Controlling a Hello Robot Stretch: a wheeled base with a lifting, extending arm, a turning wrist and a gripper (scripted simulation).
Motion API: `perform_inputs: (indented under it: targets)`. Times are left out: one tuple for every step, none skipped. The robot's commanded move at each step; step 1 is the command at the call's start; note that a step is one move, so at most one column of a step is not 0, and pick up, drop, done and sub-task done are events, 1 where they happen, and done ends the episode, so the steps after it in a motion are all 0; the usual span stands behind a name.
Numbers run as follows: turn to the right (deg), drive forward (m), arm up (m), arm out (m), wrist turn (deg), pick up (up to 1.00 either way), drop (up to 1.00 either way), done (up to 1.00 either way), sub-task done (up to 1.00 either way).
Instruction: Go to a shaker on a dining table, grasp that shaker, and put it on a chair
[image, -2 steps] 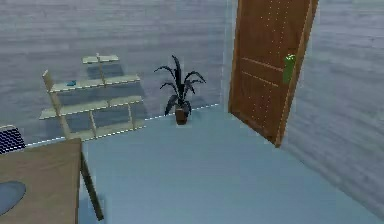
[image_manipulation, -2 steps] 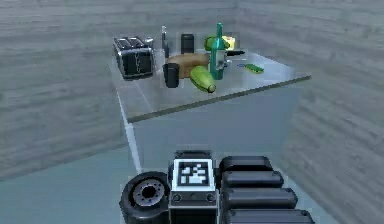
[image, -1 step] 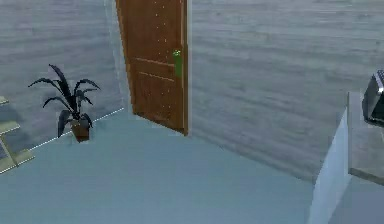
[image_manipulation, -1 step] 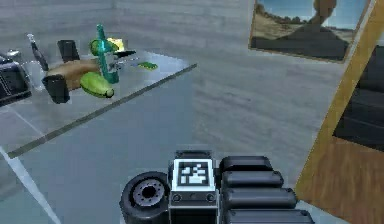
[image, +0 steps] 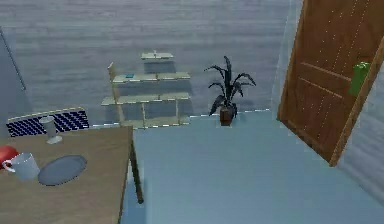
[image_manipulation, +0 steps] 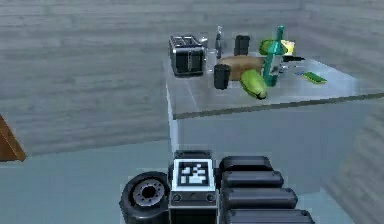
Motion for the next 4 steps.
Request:
perform_inputs:
  targets:
    - [-45.0,0.0,0.0,0.0,0.0,0.0,0.0,0.0,0.0]
    - [-45.0,0.0,0.0,0.0,0.0,0.0,0.0,0.0,0.0]
    - [-36.0,0.0,0.0,0.0,0.0,0.0,0.0,0.0,0.0]
    - [45.0,0.0,0.0,0.0,0.0,0.0,0.0,0.0,0.0]
